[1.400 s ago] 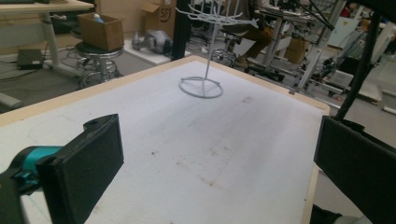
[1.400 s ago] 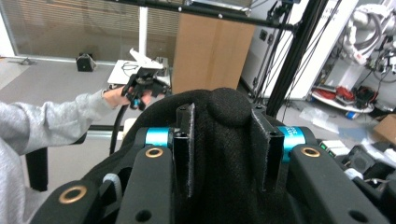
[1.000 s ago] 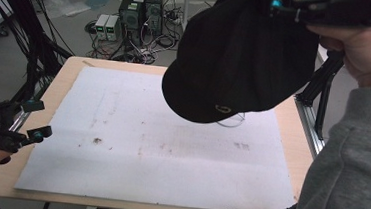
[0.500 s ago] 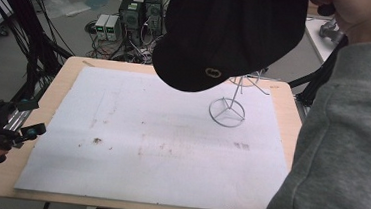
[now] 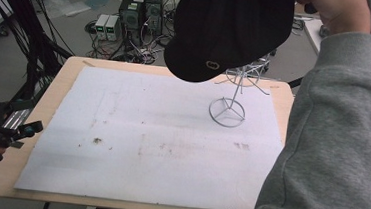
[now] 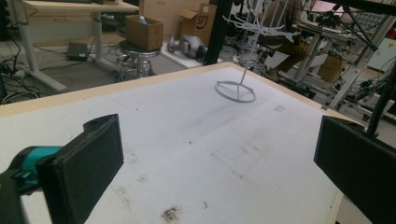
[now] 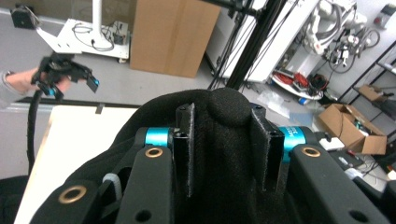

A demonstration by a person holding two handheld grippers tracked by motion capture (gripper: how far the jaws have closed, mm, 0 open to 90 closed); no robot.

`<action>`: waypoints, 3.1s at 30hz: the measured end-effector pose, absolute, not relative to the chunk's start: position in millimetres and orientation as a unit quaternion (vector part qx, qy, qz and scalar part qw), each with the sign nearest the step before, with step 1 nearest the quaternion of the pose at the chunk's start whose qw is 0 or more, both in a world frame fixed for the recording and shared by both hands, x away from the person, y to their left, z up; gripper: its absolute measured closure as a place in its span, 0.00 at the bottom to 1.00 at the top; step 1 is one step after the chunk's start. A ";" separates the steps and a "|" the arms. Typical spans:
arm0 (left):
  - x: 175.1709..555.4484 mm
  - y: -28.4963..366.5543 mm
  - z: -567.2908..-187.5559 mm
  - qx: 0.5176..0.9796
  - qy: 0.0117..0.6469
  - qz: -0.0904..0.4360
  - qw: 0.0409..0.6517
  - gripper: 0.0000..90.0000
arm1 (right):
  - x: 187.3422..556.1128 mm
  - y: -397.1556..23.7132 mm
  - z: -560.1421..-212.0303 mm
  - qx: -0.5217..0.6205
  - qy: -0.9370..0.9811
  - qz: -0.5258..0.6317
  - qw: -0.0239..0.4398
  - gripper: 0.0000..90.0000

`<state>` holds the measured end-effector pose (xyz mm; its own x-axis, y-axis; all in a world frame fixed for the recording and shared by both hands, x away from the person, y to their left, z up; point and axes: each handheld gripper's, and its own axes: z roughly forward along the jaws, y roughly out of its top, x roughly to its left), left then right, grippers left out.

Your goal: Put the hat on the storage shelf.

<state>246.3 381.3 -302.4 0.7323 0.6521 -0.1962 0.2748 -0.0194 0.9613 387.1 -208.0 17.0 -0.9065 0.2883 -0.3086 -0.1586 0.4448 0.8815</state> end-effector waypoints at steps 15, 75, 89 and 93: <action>247.6 380.2 -304.2 0.698 0.337 0.152 0.613 0.02 | 398.9 -206.6 -39.0 0.047 0.865 0.464 0.183 0.73; 232.0 368.8 -289.6 0.703 0.287 0.164 0.629 0.02 | 335.2 -235.3 -96.5 0.083 0.831 0.519 0.181 0.13; 239.6 354.0 -288.0 0.708 0.270 0.155 0.634 0.02 | 292.3 -251.6 -151.1 0.092 0.823 0.535 0.169 0.13; 243.2 350.1 -287.2 0.709 0.265 0.154 0.636 0.02 | 285.2 -256.0 -164.3 0.093 0.819 0.542 0.165 0.13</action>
